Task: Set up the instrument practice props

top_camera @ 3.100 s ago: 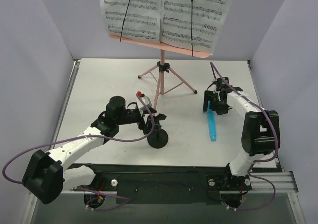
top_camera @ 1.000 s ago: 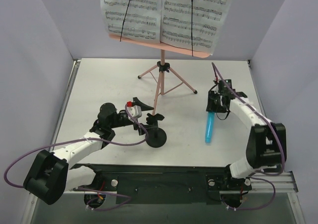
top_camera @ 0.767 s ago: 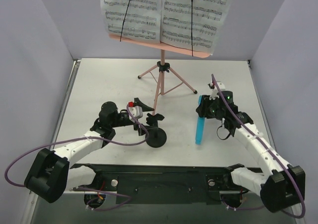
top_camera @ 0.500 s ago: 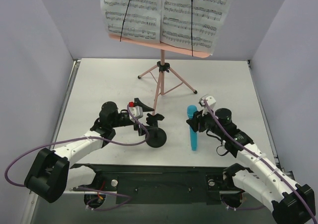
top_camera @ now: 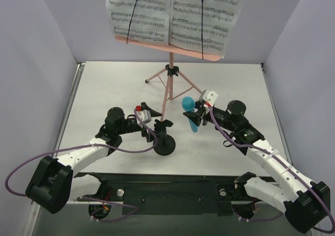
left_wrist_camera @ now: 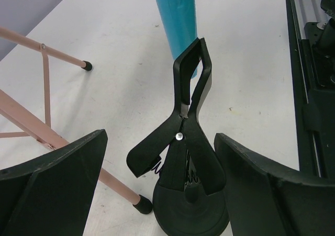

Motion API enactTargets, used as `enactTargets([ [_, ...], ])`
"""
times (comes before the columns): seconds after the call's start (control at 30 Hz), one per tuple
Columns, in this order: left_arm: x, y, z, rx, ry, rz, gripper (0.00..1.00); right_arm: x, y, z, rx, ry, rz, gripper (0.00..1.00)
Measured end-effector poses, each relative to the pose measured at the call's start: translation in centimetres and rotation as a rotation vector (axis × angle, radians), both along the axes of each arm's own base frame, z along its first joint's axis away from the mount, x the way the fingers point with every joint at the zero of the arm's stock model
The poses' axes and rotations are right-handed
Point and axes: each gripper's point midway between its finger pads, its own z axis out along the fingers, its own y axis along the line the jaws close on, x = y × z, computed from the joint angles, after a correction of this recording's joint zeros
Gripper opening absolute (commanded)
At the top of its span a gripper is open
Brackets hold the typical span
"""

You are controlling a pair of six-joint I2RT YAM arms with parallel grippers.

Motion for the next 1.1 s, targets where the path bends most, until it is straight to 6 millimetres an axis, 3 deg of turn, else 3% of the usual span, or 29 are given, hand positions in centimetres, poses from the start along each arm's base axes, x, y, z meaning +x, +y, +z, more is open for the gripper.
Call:
enactTargets([
  [0.17,-0.1,-0.1,0.0,0.0,0.002,0.0,0.95,-1.2,2.1,5.0,0.055,-0.093,0.157,0.0],
  [0.3,-0.1,-0.1,0.0,0.0,0.001,-0.001,0.95,-2.3,3.6,7.2,0.072,-0.127,0.259,0.0],
  [0.43,-0.1,0.0,0.0,-0.006,-0.009,0.004,0.93,-3.5,4.8,7.4,0.065,-0.126,0.337,0.0],
  [0.67,0.0,0.1,0.0,-0.011,-0.017,0.02,0.82,-4.3,5.7,6.4,0.032,-0.103,0.397,0.0],
  [0.8,-0.1,0.1,0.0,-0.011,-0.015,0.018,0.65,-4.4,6.1,6.6,0.007,-0.111,0.418,0.0],
  [0.87,-0.2,0.0,0.0,-0.011,-0.014,0.015,0.47,-4.5,6.4,6.8,0.0,-0.113,0.431,0.0],
  [0.93,-0.3,0.0,-0.2,-0.008,0.001,0.013,0.02,-4.6,6.6,6.8,-0.005,-0.115,0.443,0.0],
  [1.1,-1.5,-0.4,-0.3,-0.014,0.04,-0.044,0.0,-4.7,7.4,6.4,-0.033,-0.099,0.474,0.0],
])
